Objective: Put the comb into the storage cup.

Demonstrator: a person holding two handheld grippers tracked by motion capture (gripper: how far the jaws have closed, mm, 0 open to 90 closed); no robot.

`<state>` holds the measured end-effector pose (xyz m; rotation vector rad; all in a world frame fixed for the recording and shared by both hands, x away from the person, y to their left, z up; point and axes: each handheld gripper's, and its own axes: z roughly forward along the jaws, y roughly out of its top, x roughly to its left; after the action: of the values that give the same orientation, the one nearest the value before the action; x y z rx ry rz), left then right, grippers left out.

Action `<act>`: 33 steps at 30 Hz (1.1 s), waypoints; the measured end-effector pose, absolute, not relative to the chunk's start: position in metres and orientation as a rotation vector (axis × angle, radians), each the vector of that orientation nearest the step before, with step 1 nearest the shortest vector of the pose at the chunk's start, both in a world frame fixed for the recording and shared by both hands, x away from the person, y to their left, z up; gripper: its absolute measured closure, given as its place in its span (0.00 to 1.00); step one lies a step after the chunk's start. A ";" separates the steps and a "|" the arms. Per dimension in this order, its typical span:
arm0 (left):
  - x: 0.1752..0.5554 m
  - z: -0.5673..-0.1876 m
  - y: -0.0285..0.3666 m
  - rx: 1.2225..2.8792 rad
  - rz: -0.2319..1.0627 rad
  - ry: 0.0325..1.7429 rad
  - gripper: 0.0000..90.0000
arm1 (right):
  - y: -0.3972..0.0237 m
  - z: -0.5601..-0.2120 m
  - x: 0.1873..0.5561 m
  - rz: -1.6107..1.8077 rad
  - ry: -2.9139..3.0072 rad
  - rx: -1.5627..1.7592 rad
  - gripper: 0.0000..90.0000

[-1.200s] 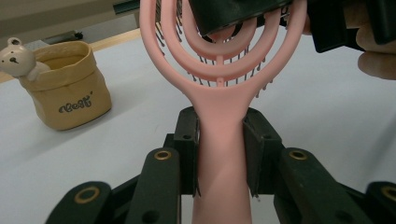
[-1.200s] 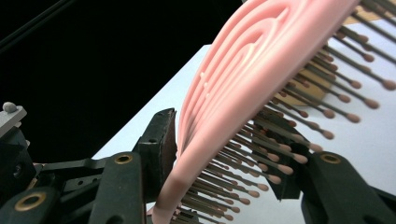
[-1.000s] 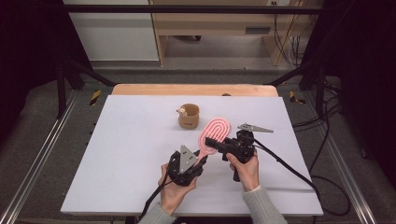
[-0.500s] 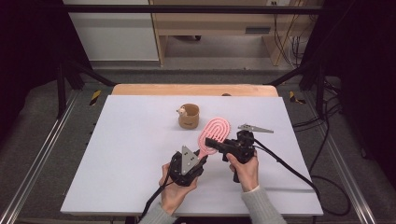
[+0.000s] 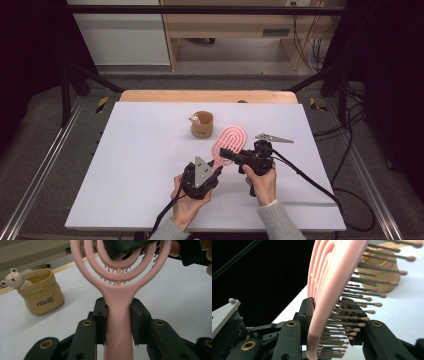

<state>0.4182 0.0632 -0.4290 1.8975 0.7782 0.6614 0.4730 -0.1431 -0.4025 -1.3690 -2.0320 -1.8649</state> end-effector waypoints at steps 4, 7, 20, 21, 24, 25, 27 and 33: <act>0.419 -0.429 0.063 1.896 0.659 0.773 0.77 | -0.143 -0.402 0.472 -1.868 -2.031 -1.372 0.71; 0.419 -0.428 0.063 1.898 0.655 0.769 0.77 | -0.144 -0.402 0.472 -1.868 -2.034 -1.365 0.71; 0.422 -0.423 0.069 1.877 0.590 0.764 0.60 | -0.145 -0.401 0.472 -1.859 -2.064 -1.376 0.71; 0.422 -0.422 0.070 1.879 0.578 0.765 0.56 | -0.145 -0.401 0.472 -1.858 -2.070 -1.378 0.71; 0.423 -0.419 0.072 1.884 0.535 0.759 0.47 | -0.146 -0.401 0.473 -1.860 -2.080 -1.385 0.71; 0.423 -0.417 0.073 1.881 0.515 0.758 0.44 | -0.146 -0.401 0.473 -1.863 -2.081 -1.390 0.71; 0.424 -0.414 0.076 1.875 0.494 0.753 0.39 | -0.147 -0.400 0.473 -1.869 -2.088 -1.394 0.71; 0.428 -0.406 0.086 1.847 0.421 0.747 0.26 | -0.150 -0.397 0.475 -1.881 -2.098 -1.416 0.71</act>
<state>0.4282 0.0863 -0.4063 1.8468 0.7468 0.4205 0.4747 -0.1504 -0.3970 -1.4156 -2.0975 -1.8806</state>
